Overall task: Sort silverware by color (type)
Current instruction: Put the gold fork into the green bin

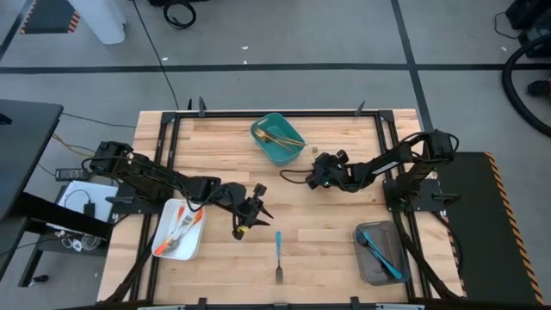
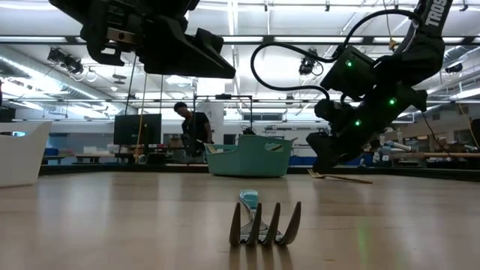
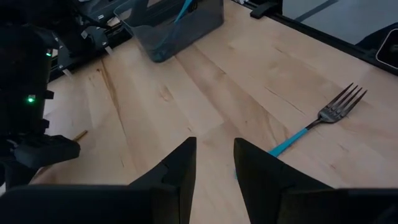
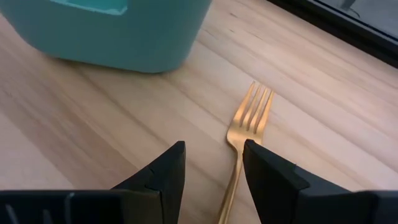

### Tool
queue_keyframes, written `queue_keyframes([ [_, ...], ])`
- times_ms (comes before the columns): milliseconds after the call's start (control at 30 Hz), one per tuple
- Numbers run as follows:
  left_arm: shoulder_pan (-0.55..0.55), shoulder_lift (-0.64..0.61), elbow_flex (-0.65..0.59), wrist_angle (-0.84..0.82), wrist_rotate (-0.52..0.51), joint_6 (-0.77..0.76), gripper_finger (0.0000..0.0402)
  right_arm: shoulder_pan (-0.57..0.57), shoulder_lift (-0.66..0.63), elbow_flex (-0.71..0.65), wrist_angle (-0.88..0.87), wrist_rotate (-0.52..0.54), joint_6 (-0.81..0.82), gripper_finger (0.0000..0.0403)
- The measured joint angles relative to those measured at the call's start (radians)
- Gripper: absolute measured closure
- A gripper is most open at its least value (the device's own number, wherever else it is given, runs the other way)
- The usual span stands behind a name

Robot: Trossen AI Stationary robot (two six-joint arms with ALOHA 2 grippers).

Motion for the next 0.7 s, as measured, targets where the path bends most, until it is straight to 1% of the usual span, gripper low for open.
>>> queue_keyframes([
  [133, -0.001, 0.0, 0.0, -0.006, 0.0, -0.021, 0.0285, 0.001, 0.0, 0.0, 0.0, -0.002, -0.02, 0.0233],
  [367, 0.0, 0.0, 0.0, -0.045, 0.0, -0.029, 0.0285, 0.001, -0.001, 0.0, -0.004, 0.006, -0.018, 0.0215],
  [533, 0.0, 0.0, 0.0, -0.075, 0.0, -0.035, 0.0285, 0.034, -0.002, 0.0, -0.025, 0.008, 0.017, 0.0207],
  [700, 0.0, -0.001, 0.0, -0.102, 0.0, -0.056, 0.0285, 0.079, -0.002, -0.003, -0.128, 0.088, 0.116, 0.0208],
])
